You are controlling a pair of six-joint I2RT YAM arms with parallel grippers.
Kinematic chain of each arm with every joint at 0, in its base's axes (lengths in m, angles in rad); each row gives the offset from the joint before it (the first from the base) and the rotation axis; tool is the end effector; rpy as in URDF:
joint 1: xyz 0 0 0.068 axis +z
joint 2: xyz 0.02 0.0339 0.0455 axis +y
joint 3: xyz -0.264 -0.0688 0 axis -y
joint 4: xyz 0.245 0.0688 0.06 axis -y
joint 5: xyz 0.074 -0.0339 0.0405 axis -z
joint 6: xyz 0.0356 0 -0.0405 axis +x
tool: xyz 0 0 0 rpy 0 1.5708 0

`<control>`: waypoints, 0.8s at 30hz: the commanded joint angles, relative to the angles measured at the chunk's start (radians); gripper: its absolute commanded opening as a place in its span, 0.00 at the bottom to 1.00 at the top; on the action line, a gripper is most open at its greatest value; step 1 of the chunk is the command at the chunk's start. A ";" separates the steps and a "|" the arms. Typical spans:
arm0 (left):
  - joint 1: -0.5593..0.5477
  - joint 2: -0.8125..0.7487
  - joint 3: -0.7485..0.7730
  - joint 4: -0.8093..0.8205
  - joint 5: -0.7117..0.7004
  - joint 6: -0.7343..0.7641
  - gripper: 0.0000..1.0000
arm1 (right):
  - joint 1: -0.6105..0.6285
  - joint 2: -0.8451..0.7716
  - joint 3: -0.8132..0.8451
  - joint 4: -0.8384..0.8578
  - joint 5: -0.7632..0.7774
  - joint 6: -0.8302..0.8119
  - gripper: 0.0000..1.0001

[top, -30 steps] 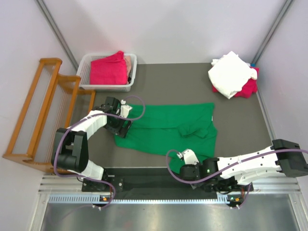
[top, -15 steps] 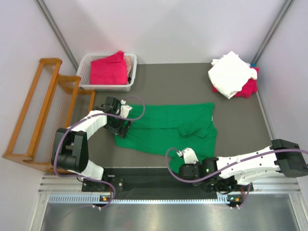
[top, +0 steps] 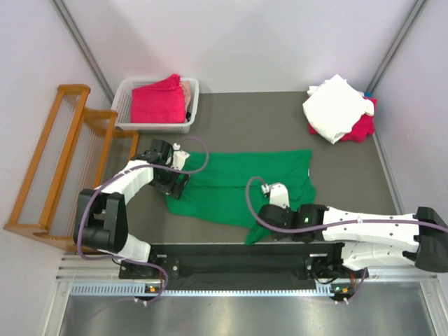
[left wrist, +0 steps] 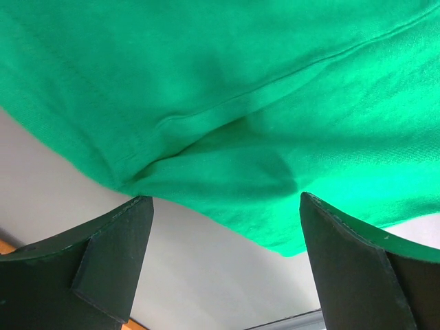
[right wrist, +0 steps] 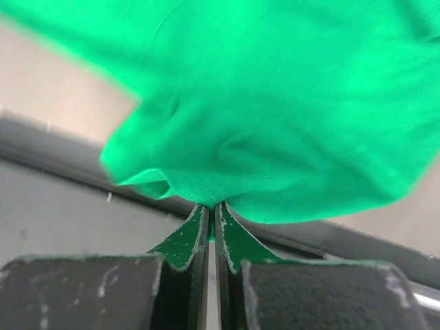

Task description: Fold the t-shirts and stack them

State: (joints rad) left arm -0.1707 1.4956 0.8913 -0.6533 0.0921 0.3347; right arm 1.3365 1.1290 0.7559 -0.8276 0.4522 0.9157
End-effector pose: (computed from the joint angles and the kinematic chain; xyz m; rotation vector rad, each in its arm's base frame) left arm 0.2651 -0.0490 0.1828 0.7251 2.7259 -0.0931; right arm 0.0605 0.1865 0.2199 -0.4291 2.5399 0.1802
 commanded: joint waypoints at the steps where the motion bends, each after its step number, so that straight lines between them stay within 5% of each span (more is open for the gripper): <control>1: 0.013 -0.063 0.018 -0.032 0.006 0.015 0.92 | -0.103 -0.052 0.042 0.007 0.029 -0.104 0.00; 11: 0.017 -0.224 -0.152 -0.137 -0.015 0.083 0.93 | -0.189 -0.032 0.026 0.030 0.013 -0.170 0.00; 24: 0.053 -0.213 -0.121 -0.140 0.029 0.132 0.93 | -0.240 -0.012 0.033 0.061 -0.020 -0.216 0.00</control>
State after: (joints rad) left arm -0.1200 1.2572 0.7486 -0.8120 0.0956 0.4519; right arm 1.1137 1.1084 0.7559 -0.8013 0.4431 0.7212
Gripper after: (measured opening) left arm 0.931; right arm 0.014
